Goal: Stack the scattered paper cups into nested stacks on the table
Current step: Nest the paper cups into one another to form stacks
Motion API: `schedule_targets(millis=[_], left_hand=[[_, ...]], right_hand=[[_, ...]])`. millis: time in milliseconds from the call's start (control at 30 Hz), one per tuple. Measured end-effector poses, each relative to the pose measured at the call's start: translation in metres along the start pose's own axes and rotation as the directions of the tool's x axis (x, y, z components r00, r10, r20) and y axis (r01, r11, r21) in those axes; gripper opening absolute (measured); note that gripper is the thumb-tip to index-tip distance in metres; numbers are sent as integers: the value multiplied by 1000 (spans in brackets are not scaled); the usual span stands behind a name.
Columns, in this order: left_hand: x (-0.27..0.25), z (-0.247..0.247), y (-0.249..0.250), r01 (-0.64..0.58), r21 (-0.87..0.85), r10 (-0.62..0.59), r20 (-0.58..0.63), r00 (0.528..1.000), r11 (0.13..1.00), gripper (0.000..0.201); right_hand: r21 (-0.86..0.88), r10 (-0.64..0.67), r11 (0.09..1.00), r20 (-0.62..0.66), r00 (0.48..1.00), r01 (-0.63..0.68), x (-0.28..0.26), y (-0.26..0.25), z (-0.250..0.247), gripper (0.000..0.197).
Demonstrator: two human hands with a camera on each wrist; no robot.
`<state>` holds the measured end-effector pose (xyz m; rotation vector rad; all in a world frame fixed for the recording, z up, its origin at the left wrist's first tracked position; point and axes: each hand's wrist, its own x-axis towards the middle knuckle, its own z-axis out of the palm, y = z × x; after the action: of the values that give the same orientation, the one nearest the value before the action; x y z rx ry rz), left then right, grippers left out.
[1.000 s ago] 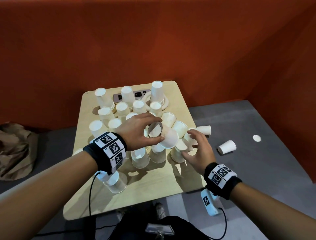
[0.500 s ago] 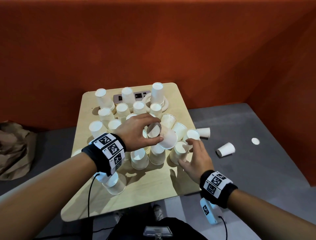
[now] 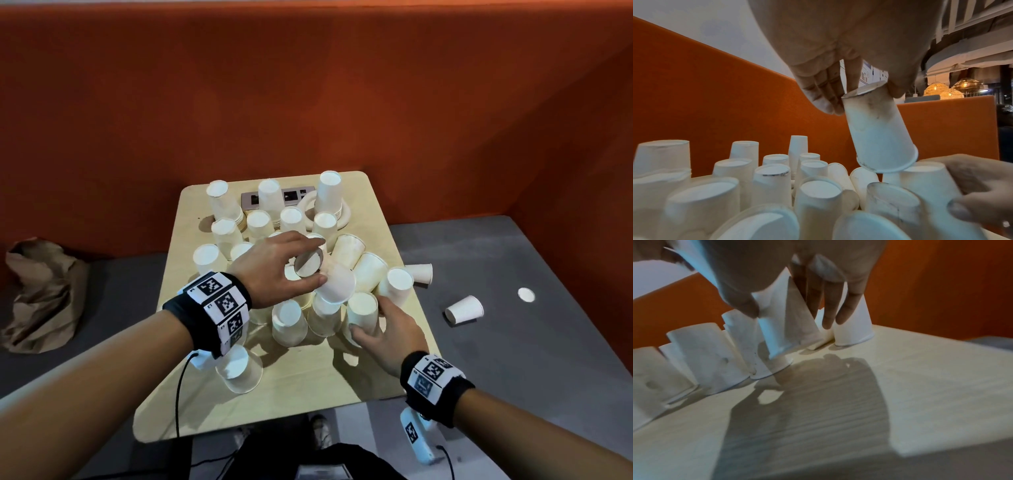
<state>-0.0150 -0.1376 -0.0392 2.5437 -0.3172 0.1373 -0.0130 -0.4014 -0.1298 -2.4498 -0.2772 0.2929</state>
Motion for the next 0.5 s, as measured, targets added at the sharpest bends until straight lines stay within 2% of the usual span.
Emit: schedule_targets(millis=[100, 200, 267, 400, 500], left_hand=[[-1, -11, -3, 37, -42, -40, -68, 997, 998, 57], [3, -22, -6, 51, -67, -60, -144, 988, 996, 58], [8, -30, -8, 61, -88, -78, -199, 977, 994, 61], [14, -46, -9, 53, -98, -81, -305, 949, 994, 61], [15, -59, -8, 98, -49, -110, -407, 907, 994, 50]], right_hand=[[-21, -142, 990, -83, 986, 141, -9, -8, -8, 63], [-23, -229, 973, -127, 965, 228, -1, -29, -19, 67], [-21, -255, 967, -152, 955, 255, 16, -44, -27, 69], [108, -280, 948, -157, 947, 298, 47, -77, -41, 75], [119, -306, 938, -158, 939, 326, 60, -98, -45, 76]])
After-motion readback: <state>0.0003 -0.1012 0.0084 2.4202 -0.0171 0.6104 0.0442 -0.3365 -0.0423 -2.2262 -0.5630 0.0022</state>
